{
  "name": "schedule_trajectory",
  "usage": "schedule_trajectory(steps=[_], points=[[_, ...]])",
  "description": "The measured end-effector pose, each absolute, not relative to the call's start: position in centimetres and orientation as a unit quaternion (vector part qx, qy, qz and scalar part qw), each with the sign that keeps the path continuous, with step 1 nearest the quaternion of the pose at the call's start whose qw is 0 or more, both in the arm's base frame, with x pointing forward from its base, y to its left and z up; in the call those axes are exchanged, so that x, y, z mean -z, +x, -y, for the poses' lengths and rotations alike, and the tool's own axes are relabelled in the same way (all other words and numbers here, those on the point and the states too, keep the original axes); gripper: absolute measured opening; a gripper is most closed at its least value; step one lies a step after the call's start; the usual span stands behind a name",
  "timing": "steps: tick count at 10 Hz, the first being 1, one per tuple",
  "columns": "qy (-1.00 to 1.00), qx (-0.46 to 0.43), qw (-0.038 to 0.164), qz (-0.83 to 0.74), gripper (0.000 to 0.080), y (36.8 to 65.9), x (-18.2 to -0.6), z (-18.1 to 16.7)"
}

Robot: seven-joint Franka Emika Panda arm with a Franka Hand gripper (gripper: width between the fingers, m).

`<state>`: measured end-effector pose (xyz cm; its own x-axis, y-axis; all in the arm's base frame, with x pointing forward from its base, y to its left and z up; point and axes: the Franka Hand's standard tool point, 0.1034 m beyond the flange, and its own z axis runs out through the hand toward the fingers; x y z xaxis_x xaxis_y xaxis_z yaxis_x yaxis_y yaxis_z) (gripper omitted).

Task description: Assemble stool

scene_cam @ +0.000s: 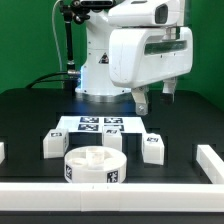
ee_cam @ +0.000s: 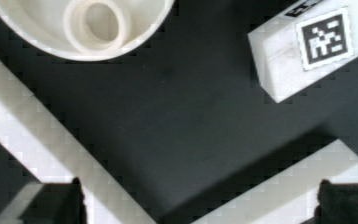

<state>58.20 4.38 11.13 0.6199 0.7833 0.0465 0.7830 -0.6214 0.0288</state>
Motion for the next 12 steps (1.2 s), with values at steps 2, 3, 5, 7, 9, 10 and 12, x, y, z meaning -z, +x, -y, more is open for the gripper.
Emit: schedule_trajectory(steps=[2, 3, 5, 7, 9, 10, 12], points=[[0.900, -0.027, 0.003, -0.435, 0.0650, 58.2, -11.1, -4.4], [0.900, -0.027, 0.003, -0.435, 0.0650, 58.2, -11.1, -4.4], [0.895, -0.027, 0.004, -0.446, 0.0650, 58.1, -11.0, -4.1], [0.873, -0.037, 0.015, -0.486, 0.0650, 56.8, -9.6, -1.0], [0.863, -0.045, 0.020, -0.503, 0.0650, 55.1, -7.7, 1.4], [0.863, -0.042, 0.018, -0.503, 0.0650, 55.2, -7.2, 2.6], [0.866, -0.043, 0.019, -0.498, 0.0650, 55.2, -7.2, 2.5]])
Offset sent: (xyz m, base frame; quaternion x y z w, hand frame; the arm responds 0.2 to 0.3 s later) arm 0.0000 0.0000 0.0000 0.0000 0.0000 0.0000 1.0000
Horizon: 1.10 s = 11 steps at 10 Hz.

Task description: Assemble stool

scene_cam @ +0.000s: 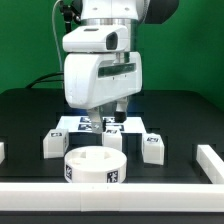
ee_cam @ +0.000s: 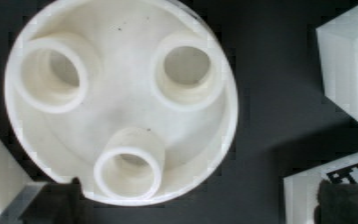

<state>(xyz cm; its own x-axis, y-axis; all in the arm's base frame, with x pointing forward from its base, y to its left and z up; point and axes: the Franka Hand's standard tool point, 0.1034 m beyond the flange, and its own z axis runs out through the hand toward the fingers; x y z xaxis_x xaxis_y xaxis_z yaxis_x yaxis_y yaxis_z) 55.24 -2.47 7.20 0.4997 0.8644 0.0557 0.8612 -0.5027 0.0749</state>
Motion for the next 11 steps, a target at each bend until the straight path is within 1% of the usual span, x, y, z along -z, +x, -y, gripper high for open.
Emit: schedule_trajectory(steps=[1, 2, 5, 7, 9, 11], points=[[0.866, -0.043, 0.018, -0.498, 0.0650, 55.2, -7.2, 2.5], [0.876, -0.038, 0.013, -0.481, 0.0650, 55.2, -7.0, 2.5], [0.896, -0.030, 0.005, -0.443, 0.0650, 56.6, -5.3, 1.8], [0.896, -0.022, 0.000, -0.443, 0.0650, 56.0, -4.0, 2.4], [0.897, -0.024, 0.000, -0.442, 0.0650, 55.7, -3.3, 2.5], [0.897, -0.022, -0.001, -0.442, 0.0650, 55.6, -3.1, 2.4]])
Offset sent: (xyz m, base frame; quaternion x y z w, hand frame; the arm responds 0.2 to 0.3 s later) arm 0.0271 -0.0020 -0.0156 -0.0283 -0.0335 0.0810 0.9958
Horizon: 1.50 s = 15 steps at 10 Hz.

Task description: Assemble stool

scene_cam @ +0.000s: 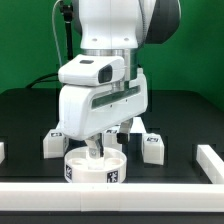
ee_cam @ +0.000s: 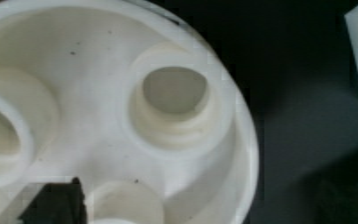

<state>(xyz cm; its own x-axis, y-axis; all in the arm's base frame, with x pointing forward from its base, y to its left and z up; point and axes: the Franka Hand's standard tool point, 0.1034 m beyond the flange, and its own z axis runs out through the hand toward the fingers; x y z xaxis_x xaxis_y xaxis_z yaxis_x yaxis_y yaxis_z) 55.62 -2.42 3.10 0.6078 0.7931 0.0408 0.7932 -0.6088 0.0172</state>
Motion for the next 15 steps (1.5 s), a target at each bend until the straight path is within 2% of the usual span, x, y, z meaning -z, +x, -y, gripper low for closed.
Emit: schedule_trajectory(steps=[3, 6, 7, 8, 9, 10, 11, 12, 15], points=[[-0.897, 0.020, 0.004, 0.442, 0.0650, 55.2, -1.9, 2.3], [-0.897, 0.019, 0.005, 0.441, 0.0637, 55.1, -1.7, 2.4], [-0.897, 0.018, 0.005, 0.441, 0.0469, 55.0, -1.7, 2.4], [-0.897, 0.018, 0.005, 0.441, 0.0469, 55.0, -1.7, 2.4], [-0.897, 0.018, 0.005, 0.441, 0.0267, 55.0, -1.7, 2.4], [-0.897, 0.018, 0.005, 0.441, 0.0121, 55.0, -1.7, 2.4], [-0.897, 0.018, 0.005, 0.441, 0.0121, 55.0, -1.7, 2.4], [-0.897, 0.018, 0.005, 0.441, 0.0029, 55.0, -1.7, 2.4], [-0.897, 0.018, 0.005, 0.441, 0.0028, 55.0, -1.7, 2.4]])
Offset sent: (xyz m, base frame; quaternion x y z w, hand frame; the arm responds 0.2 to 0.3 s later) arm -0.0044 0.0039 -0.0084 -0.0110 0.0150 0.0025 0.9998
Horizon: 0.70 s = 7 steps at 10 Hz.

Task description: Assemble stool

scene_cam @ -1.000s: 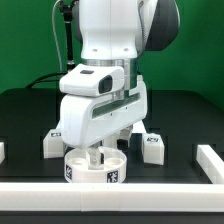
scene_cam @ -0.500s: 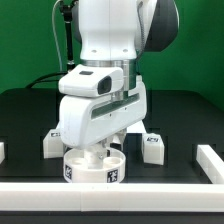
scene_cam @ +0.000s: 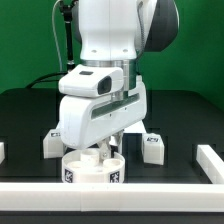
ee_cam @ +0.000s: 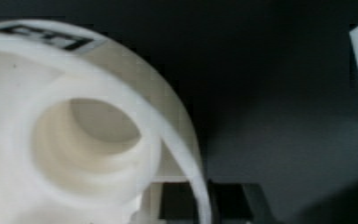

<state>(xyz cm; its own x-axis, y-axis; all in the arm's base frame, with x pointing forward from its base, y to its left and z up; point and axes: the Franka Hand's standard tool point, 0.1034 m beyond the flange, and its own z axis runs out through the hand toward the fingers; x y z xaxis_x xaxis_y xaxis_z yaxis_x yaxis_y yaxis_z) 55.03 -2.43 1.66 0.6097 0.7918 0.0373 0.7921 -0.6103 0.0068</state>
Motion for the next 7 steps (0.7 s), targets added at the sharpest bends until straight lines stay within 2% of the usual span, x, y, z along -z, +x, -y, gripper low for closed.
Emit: schedule_trajectory(steps=[4, 7], points=[[-0.896, 0.018, 0.006, 0.443, 0.0029, 55.1, -1.7, 2.2], [-0.889, 0.028, 0.009, 0.458, 0.0029, 56.6, -1.6, -0.9]])
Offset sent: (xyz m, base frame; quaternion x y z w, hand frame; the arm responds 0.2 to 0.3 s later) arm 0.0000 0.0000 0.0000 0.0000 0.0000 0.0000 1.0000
